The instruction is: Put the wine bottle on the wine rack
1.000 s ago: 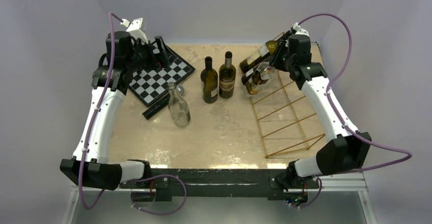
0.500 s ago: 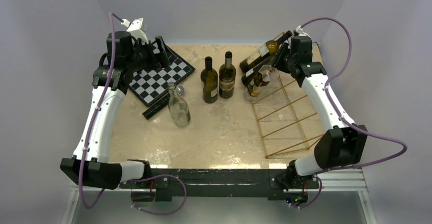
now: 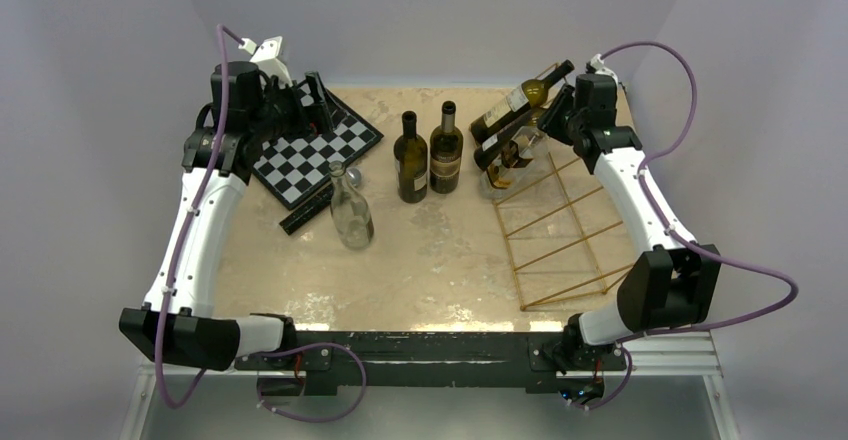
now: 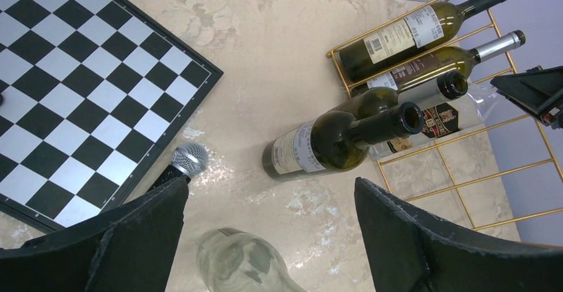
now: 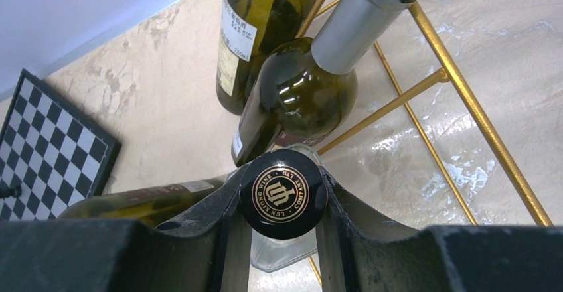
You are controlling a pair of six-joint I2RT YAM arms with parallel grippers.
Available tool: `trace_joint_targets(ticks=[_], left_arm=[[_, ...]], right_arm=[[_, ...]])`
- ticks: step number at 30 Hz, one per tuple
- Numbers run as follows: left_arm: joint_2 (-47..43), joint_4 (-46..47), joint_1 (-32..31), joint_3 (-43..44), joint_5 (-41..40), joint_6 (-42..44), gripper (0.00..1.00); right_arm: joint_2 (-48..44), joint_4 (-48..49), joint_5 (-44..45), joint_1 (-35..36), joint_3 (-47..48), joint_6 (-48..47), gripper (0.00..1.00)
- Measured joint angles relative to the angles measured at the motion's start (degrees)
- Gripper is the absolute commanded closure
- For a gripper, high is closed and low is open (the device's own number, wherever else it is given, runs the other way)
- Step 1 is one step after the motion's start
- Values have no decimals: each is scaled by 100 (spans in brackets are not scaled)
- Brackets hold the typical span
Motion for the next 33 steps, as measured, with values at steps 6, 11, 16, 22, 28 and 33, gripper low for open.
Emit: trace_joint_targets(ticks=[6,11,16,22,28,33], left_arm=[[83,-20,0,7,4,0,1],[136,-26,0,11,4,0,1],[142,-26,0,13,2,0,1],[160,-31,0,26,2,-2,1],[192,-37,0,35,4,0,1],[236,-39,0,35,4,0,1]], right_arm=[[0,173,192,-39,-127,195,67],[2,308,337,-72,-238,334,54],[81,214,546,-68,-450,514,52],[94,221,791,-85,-520,758,48],[92,-15,1012,-68,-555,929,19],[68,-98,1134,-57,-614,981,17]])
